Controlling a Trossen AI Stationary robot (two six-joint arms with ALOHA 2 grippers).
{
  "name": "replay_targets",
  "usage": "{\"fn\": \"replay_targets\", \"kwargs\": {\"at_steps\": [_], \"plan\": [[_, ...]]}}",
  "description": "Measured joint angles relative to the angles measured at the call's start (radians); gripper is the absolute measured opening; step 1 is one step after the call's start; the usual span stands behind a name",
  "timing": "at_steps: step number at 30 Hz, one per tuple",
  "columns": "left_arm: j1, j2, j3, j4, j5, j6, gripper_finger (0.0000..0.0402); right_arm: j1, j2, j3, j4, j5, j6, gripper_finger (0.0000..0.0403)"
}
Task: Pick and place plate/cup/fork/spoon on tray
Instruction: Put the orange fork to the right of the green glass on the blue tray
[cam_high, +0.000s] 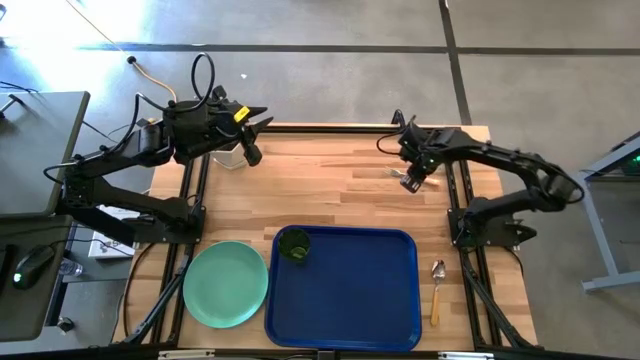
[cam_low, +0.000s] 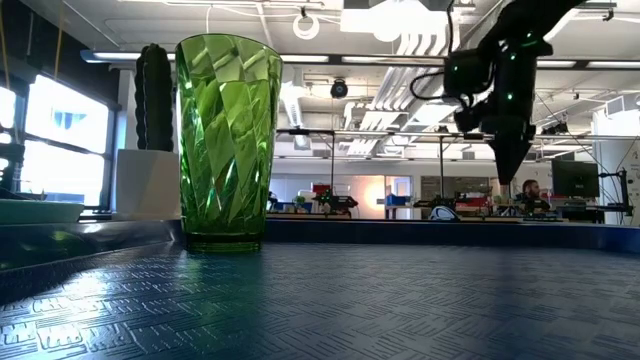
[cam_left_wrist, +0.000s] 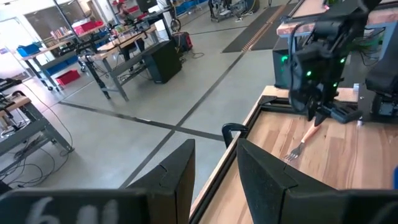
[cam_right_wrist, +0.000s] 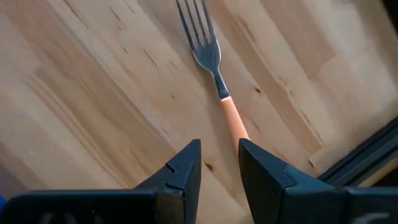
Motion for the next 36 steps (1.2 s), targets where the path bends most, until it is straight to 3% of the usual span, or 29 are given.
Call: {"fn": "replay_targets", "kwargs": {"at_steps": [13,27,31,36], "plan": [[0.000,0.000,0.000,0.000,0.000,-0.024,0.0111,-0.034,0.197,0.000,0.014,-0.008,-0.053,0.0099],[0.000,0.000,0.000,0.000,0.000,-0.059,0.0111,-0.033,0.226,0.000,0.078,0.050,-0.131,0.0101],[0.000,0.000,0.000,0.000,0.000,-0.069,0.0111,-0.034,0.226,0.000,0.075,0.049,-0.136,0.0121],[0.000,0.000,0.000,0.000,0.000,-0.069,0.0111,-0.034,0.226,0.000,0.084,0.057,-0.184,0.0176]]}}
